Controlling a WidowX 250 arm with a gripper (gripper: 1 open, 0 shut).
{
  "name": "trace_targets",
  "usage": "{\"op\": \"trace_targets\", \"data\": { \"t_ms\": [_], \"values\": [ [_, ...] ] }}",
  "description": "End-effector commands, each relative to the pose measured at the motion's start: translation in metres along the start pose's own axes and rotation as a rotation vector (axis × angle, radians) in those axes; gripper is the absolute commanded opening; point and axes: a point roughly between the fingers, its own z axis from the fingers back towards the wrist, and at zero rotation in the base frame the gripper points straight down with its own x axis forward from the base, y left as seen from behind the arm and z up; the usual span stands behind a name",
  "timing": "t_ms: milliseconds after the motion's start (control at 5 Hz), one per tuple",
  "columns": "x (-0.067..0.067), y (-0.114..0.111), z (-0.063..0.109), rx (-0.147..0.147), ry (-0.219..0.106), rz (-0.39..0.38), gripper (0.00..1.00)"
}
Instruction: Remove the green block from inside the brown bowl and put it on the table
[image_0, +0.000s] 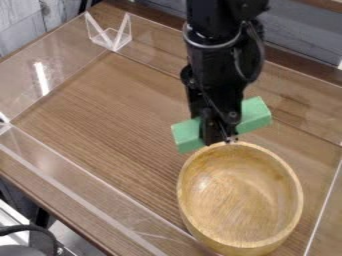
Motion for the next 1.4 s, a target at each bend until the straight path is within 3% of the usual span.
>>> {"op": "trace_targets", "data": {
  "t_ms": [0,600,1200],
  "values": [
    [0.0076,0.0007,0.0157,0.044,-0.056,0.018,0.00],
    [0.0049,-0.0037,0.0222,0.086,-0.065,0.075,0.00],
    [0.0014,-0.0034,0.0245,0.109,-0.071,0.124,0.00]
  ]
}}
